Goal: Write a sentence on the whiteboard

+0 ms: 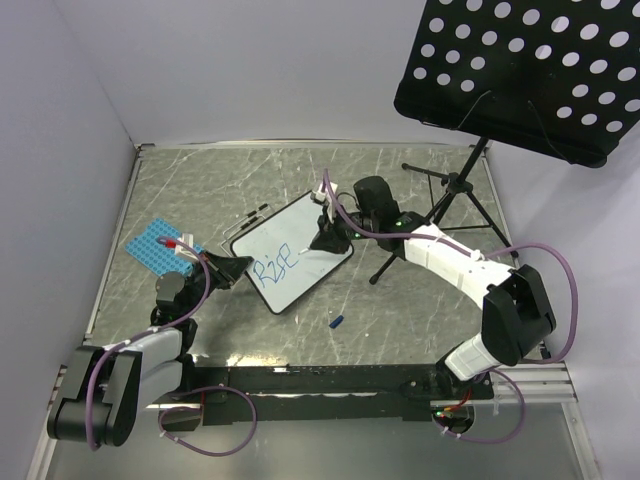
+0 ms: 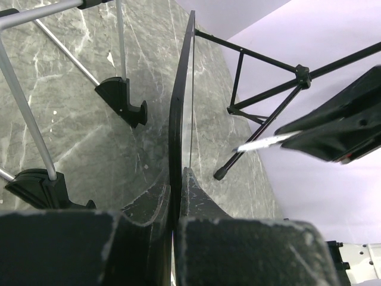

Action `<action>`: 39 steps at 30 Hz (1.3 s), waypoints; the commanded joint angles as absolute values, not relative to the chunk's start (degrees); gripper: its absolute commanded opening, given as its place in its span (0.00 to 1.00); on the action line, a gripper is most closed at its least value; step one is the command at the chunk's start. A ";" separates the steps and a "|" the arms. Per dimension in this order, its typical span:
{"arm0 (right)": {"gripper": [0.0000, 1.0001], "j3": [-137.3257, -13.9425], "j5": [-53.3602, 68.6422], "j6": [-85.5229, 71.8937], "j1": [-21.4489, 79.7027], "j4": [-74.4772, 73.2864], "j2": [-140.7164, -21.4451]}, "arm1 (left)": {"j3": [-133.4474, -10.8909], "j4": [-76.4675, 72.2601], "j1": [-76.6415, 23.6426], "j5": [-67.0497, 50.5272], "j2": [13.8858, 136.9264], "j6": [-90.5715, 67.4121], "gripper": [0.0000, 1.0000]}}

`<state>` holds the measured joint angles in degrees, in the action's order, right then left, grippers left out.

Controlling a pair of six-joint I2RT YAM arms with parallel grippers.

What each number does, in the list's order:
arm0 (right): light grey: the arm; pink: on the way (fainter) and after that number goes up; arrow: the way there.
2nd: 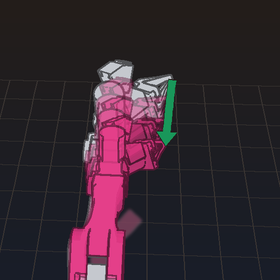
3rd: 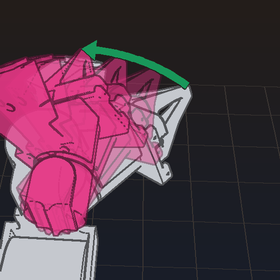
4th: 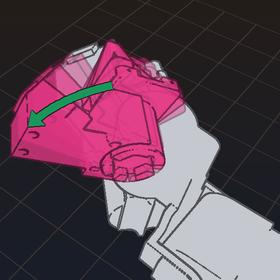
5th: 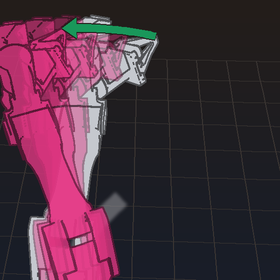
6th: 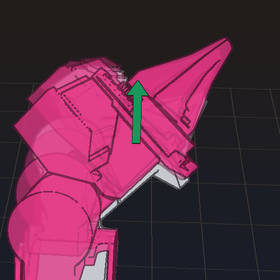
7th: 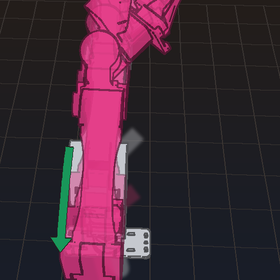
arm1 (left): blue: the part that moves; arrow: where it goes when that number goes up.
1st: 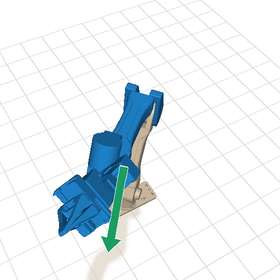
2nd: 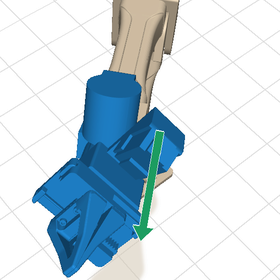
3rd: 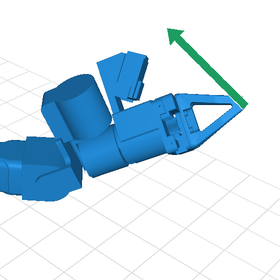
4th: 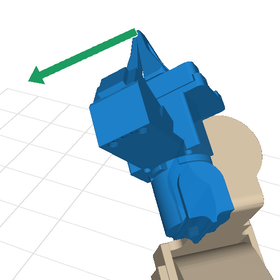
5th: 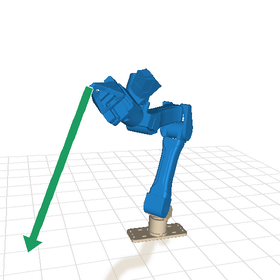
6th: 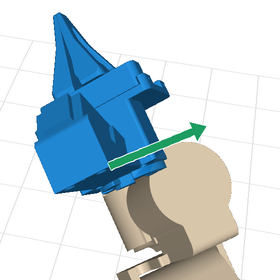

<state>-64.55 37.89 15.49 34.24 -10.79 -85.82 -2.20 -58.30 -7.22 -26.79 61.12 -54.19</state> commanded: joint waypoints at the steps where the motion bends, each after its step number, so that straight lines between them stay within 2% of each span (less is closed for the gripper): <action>1: 0.00 -62.32 41.57 16.96 33.58 -9.76 -82.71 | 1.14 -60.74 -7.56 -28.04 58.89 -52.30 0.01; 39: 0.00 -61.52 42.36 18.89 32.87 -8.70 -83.32 | 0.88 -58.97 -7.56 -28.13 57.04 -52.03 0.01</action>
<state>-61.58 40.73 17.67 33.32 -10.70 -85.73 -2.20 -55.81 -7.25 -27.11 58.15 -53.25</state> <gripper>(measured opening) 0.179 0.060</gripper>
